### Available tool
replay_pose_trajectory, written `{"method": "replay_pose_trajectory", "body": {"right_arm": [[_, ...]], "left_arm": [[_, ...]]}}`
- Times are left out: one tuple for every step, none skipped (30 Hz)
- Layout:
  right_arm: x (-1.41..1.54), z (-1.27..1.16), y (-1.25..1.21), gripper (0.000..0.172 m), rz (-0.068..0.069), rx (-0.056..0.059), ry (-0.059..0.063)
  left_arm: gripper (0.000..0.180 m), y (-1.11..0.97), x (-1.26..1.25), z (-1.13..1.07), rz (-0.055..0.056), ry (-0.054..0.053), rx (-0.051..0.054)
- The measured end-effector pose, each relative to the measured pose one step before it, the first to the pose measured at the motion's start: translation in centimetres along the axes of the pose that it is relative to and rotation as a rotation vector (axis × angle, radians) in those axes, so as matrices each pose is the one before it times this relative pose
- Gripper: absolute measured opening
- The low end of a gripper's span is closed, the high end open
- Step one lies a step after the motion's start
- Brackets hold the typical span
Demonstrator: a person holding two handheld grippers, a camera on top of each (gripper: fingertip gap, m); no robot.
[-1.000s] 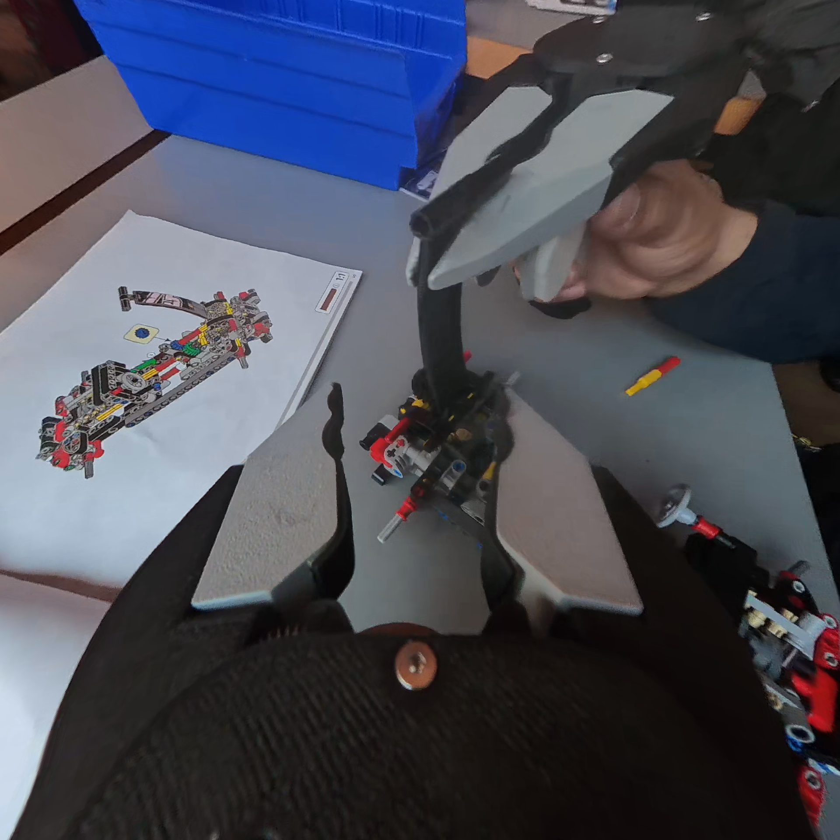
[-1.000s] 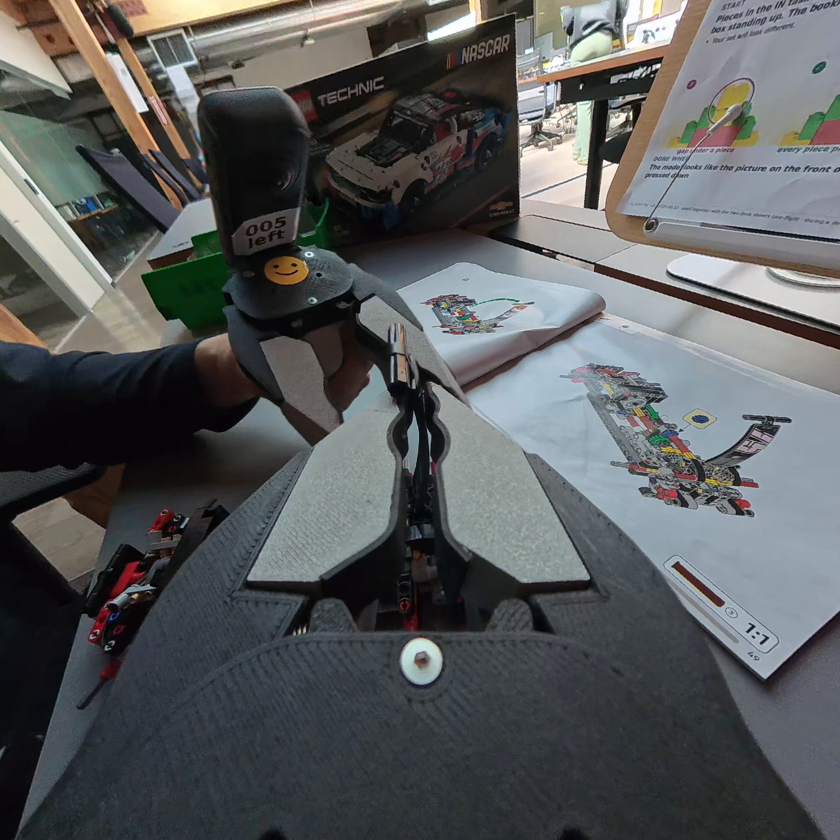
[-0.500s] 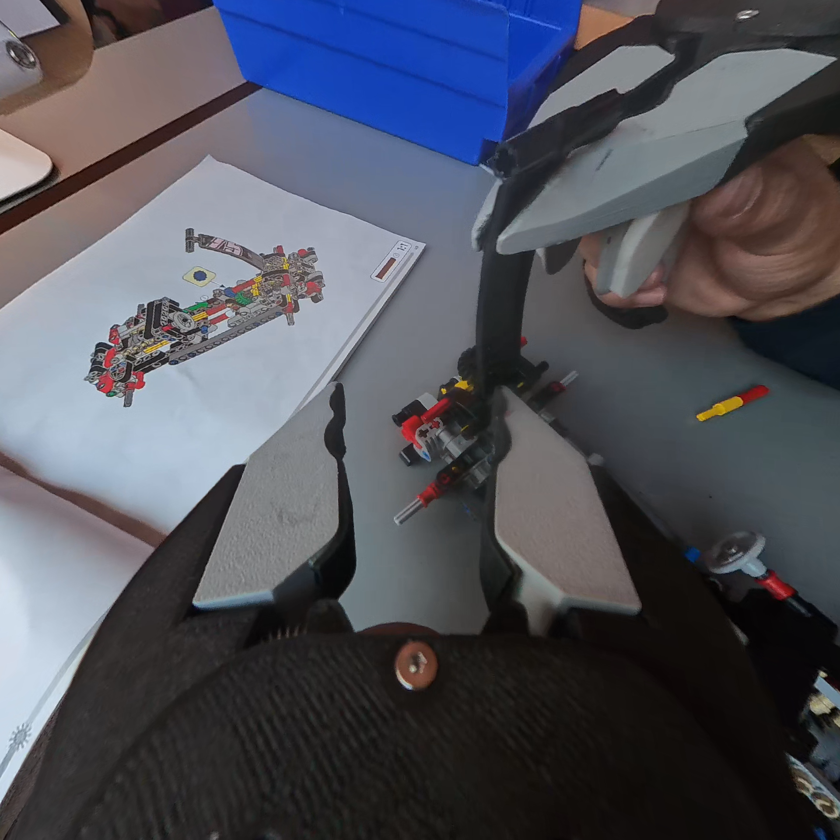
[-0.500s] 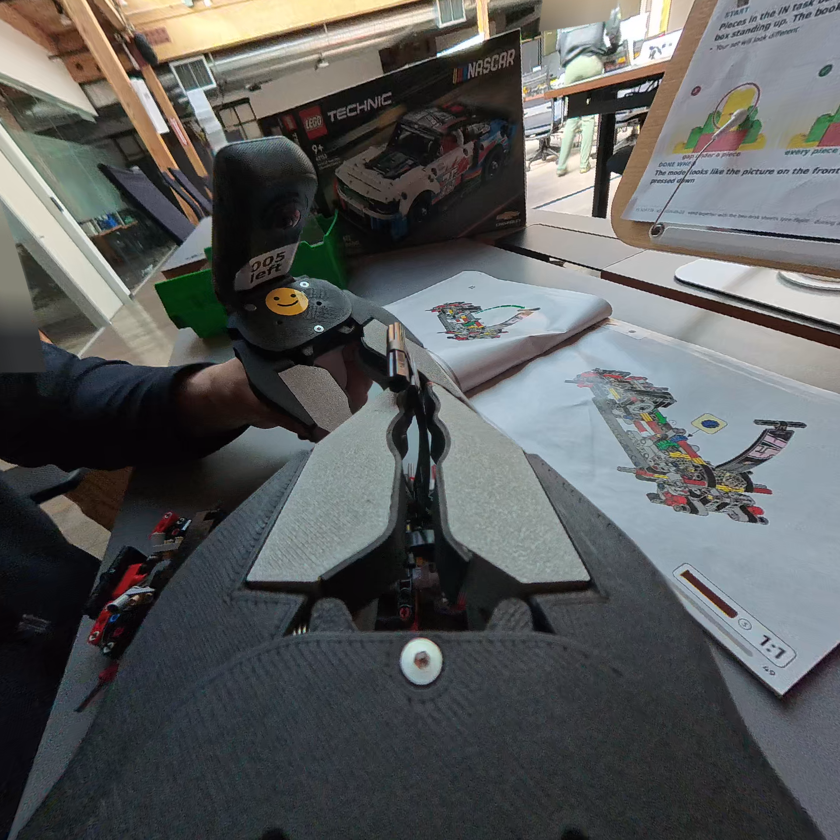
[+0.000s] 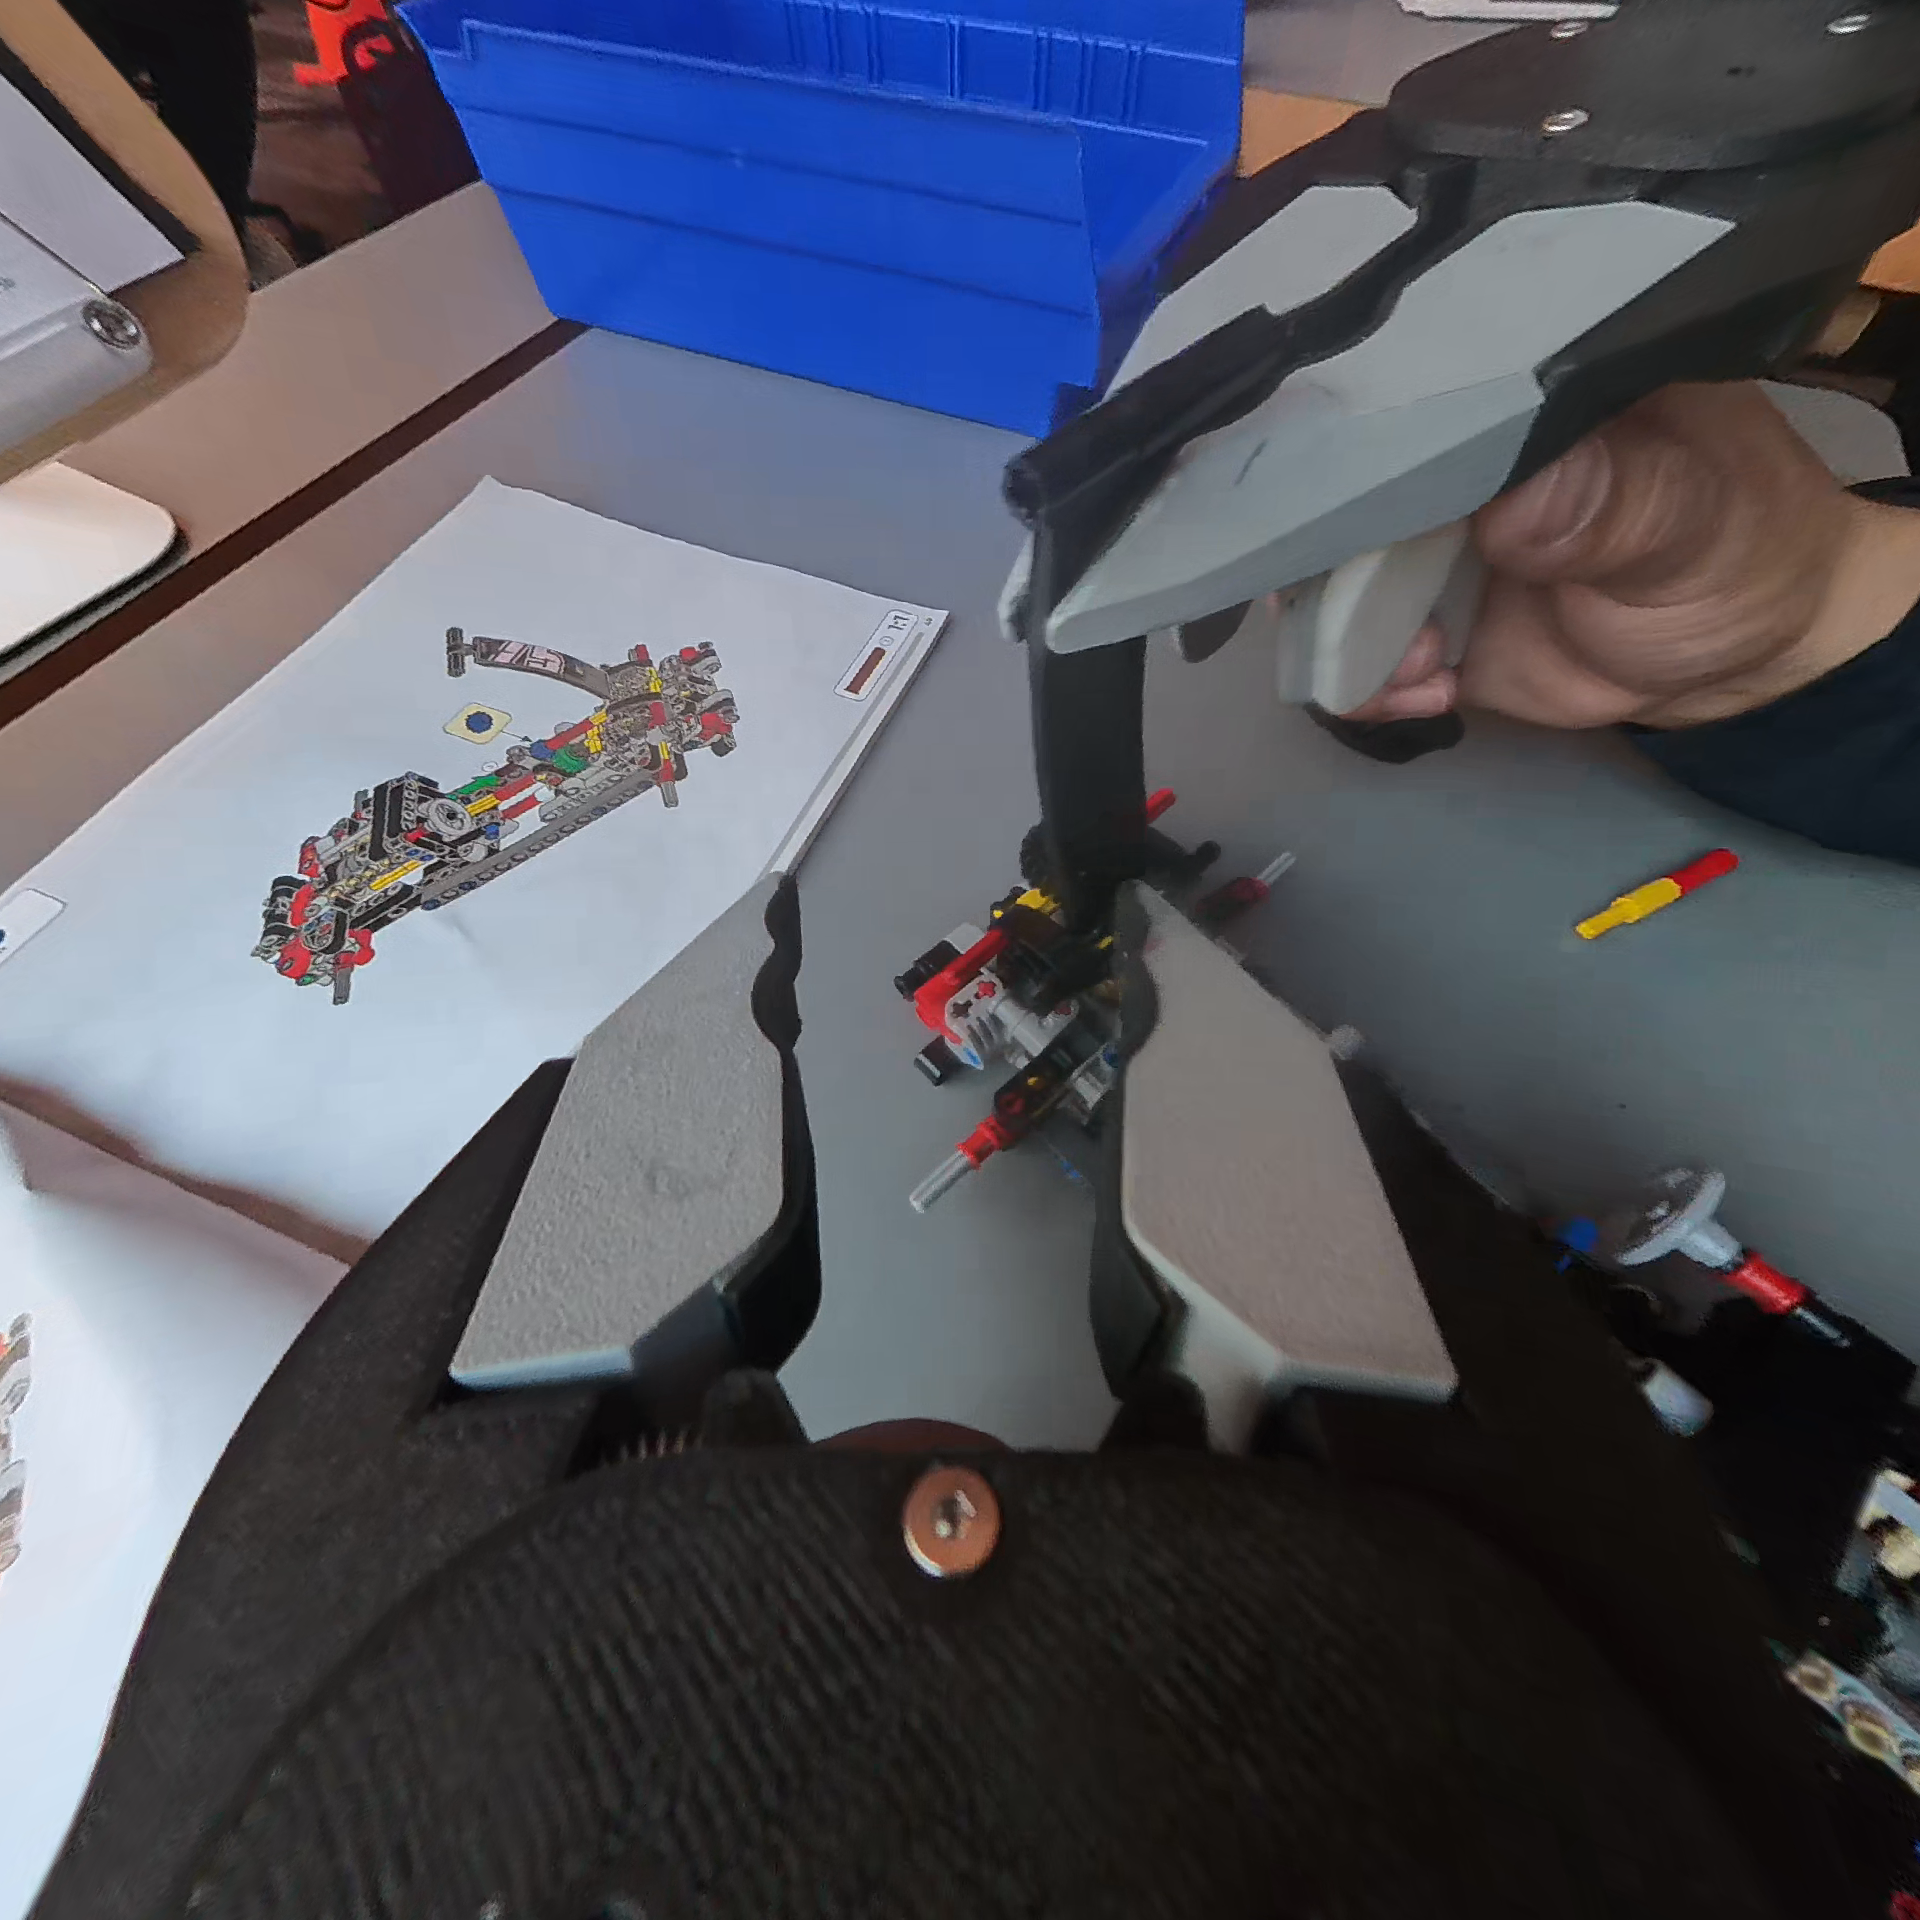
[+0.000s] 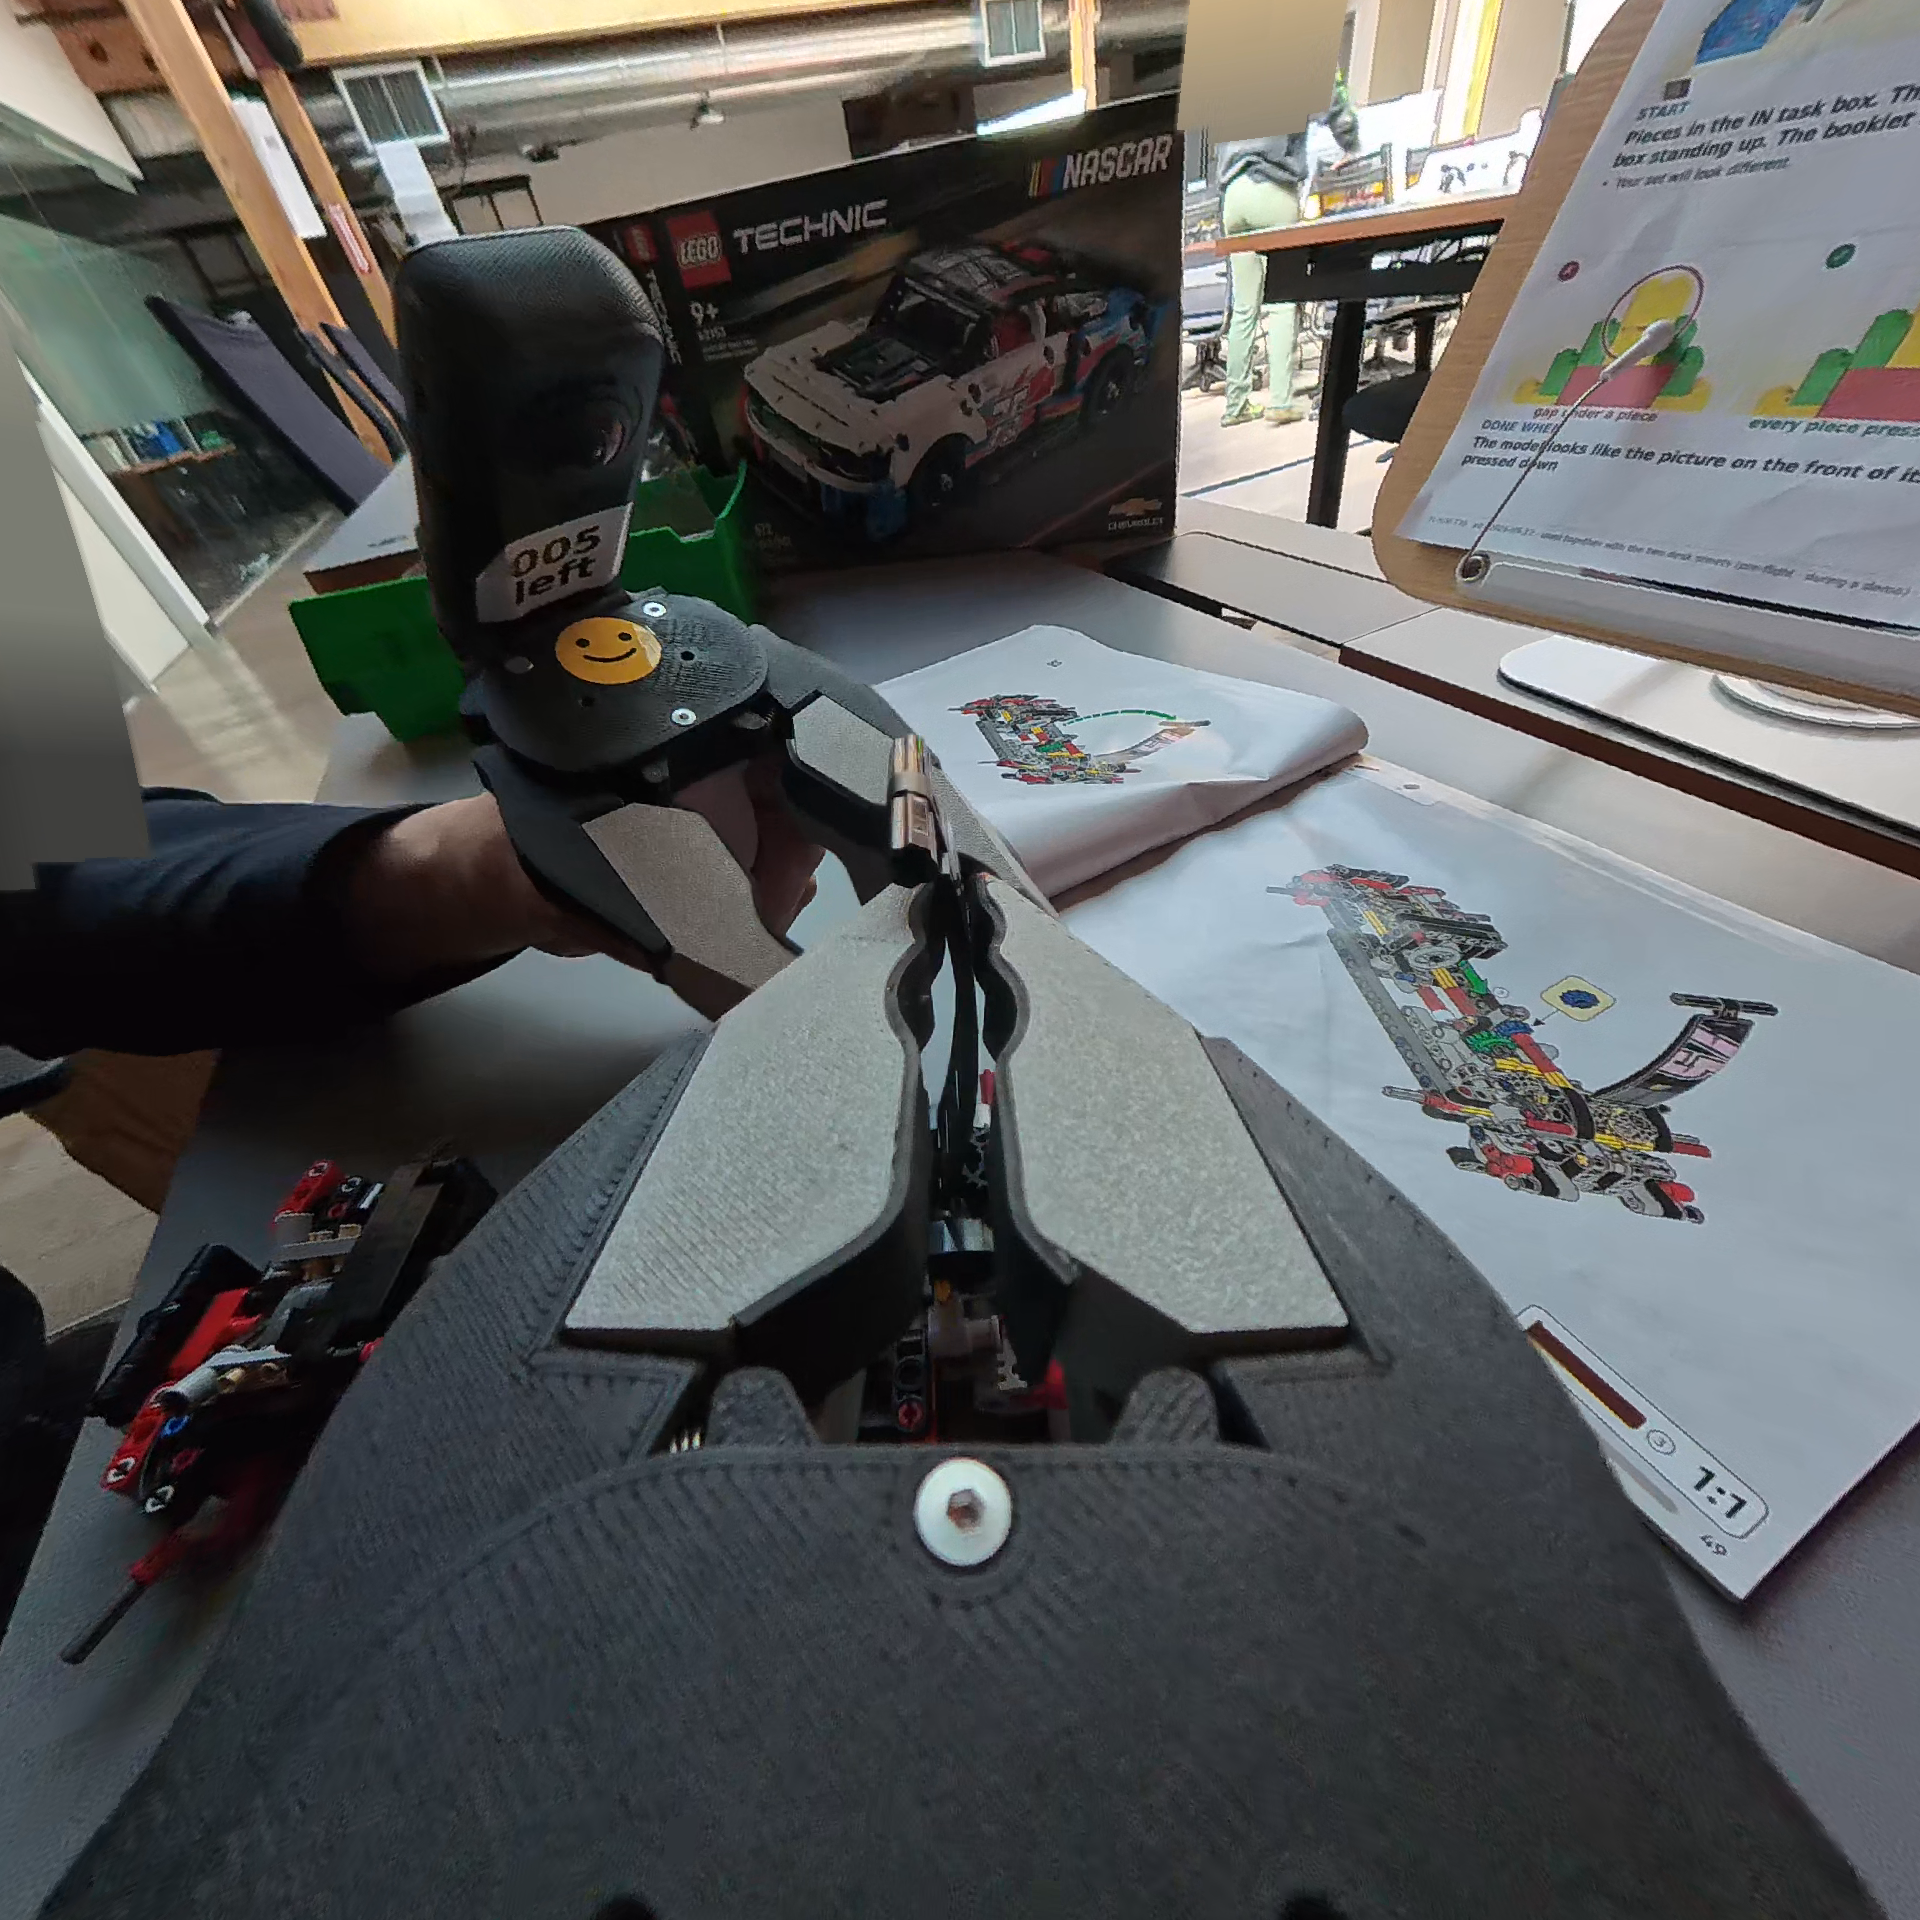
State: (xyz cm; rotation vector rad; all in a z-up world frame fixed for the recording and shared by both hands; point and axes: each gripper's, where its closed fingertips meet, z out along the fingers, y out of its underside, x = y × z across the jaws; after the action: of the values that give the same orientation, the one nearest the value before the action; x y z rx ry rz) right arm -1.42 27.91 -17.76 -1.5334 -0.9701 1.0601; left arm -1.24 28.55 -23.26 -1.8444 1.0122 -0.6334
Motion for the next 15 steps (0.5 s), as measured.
{"method": "replay_pose_trajectory", "body": {"right_arm": [[-0.046, 0.032, 0.0, 0.001, 0.0081, 0.0027, -0.004], [-0.055, 0.054, 0.004, 0.001, 0.009, 0.0035, -0.0056], [-0.024, 0.048, 0.026, 0.002, 0.0073, 0.0025, -0.0045], [0.027, 0.049, 0.065, 0.002, 0.0055, -0.0005, -0.002], [0.037, 0.017, 0.071, 0.002, 0.0032, -0.0028, -0.0016], [0.035, 0.001, 0.044, 0.001, -0.0007, -0.0032, -0.0012], [0.055, -0.032, 0.038, 0.001, -0.0045, -0.0042, 0.0019], [0.053, -0.055, 0.038, 0.001, -0.0065, -0.0058, 0.0032], [0.03, -0.048, 0.045, 0.001, -0.0068, -0.007, 0.0026], [0.022, -0.024, 0.033, 0.001, -0.0067, -0.0069, 0.0035], [0.032, -0.001, 0.041, 0.001, -0.0061, -0.0055, 0.0043], [-0.002, 0.037, 0.057, 0.001, -0.0048, -0.0048, 0.0028], [-0.013, 0.063, 0.116, 0.001, -0.0045, -0.0067, 0.001], [-0.005, 0.086, 0.152, 0.001, -0.0049, -0.0084, 0.0011], [-0.001, 0.075, 0.123, 0.001, -0.0033, -0.0056, 0.0]], "left_arm": [[0.058, 0.061, -0.162, -0.069, -0.0094, 0.0078, 0.0025], [0.059, 0.026, -0.068, -0.054, -0.0146, 0.0152, 0.0064], [0.059, -0.021, 0.047, -0.047, -0.0174, 0.0213, 0.0105], [0.059, -0.035, 0.132, -0.005, -0.0171, 0.0243, 0.01], [0.059, -0.03, 0.138, 0.002, -0.0146, 0.0217, 0.0059], [0.059, 0.001, 0.108, 0.007, -0.0084, 0.0154, 0.0025], [0.058, 0.029, 0.067, 0.009, -0.0026, 0.0096, -0.0002], [0.058, 0.036, 0.026, 0.001, 0.0017, 0.0054, 0.0003], [0.057, 0.014, 0.036, -0.006, 0.0049, 0.0049, 0.0031], [0.057, 0.002, 0.104, 0.003, 0.0039, 0.008, 0.002], [0.056, -0.035, 0.134, -0.001, 0.0015, 0.0097, 0.0034], [0.056, -0.068, 0.195, -0.003, 0.0038, 0.0121, 0.0051], [0.056, -0.012, 0.17, -0.01, 0.0076, 0.0111, 0.0015], [0.055, 0.0, 0.042, -0.016, 0.0082, 0.002, 0.0016], [0.053, -0.037, -0.001, -0.022, 0.0074, 0.001, 0.0047]]}}
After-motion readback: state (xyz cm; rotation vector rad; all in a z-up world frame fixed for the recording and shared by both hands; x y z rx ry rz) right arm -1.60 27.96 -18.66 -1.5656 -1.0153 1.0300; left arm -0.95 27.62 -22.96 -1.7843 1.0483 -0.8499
